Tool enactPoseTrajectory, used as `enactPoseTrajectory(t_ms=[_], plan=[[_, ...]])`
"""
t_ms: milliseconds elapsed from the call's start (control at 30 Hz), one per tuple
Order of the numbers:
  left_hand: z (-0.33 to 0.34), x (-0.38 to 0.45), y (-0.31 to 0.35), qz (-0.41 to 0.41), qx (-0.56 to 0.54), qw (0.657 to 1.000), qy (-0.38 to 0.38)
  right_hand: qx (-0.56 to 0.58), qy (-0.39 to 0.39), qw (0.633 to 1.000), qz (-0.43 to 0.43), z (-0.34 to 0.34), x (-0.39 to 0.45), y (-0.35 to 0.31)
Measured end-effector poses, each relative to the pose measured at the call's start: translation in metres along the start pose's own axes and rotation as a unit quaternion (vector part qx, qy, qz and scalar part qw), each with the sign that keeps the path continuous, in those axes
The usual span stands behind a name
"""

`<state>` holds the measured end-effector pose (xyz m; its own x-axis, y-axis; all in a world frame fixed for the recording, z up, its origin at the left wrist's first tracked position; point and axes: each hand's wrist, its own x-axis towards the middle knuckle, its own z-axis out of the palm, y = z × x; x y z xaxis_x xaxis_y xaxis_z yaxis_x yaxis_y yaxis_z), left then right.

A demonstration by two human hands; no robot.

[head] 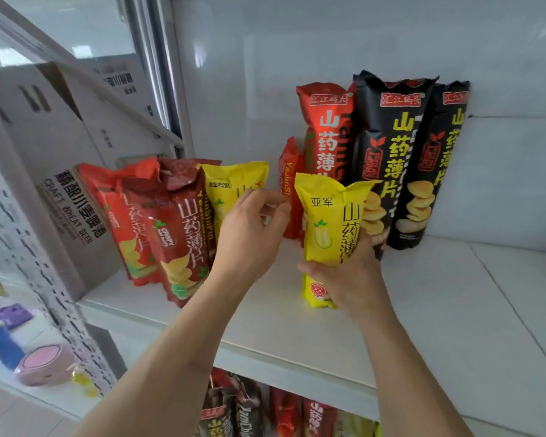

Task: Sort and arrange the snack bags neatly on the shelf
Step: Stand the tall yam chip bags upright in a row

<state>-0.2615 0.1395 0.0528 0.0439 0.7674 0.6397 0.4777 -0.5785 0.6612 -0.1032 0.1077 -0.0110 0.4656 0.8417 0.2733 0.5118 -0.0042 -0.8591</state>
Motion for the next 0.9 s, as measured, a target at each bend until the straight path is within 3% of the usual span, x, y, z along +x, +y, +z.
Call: enactPoseTrajectory(t_ms=[100, 200, 300, 467, 600, 900], plan=[[-0.024, 0.008, -0.003, 0.021, -0.020, 0.999, -0.031, 0.002, -0.041, 0.999, 0.007, 0.021, -0.013, -0.001], [-0.041, 0.021, -0.001, 0.047, -0.008, 0.997, -0.067, 0.012, -0.032, 0.999, 0.009, 0.035, -0.020, -0.001], [-0.056, 0.037, 0.003, 0.043, 0.061, 0.992, -0.106, 0.015, -0.030, 0.999, 0.008, 0.044, -0.020, -0.008], [-0.088, 0.067, 0.014, 0.072, 0.197, 0.975, -0.073, 0.047, -0.041, 0.998, 0.002, 0.051, -0.016, -0.010], [-0.103, 0.122, 0.033, 0.100, 0.226, 0.960, -0.133, 0.060, -0.057, 0.996, -0.015, 0.053, -0.015, -0.006], [-0.059, 0.231, 0.031, 0.193, 0.317, 0.847, -0.382, 0.085, -0.086, 0.992, 0.040, 0.062, -0.019, -0.010]])
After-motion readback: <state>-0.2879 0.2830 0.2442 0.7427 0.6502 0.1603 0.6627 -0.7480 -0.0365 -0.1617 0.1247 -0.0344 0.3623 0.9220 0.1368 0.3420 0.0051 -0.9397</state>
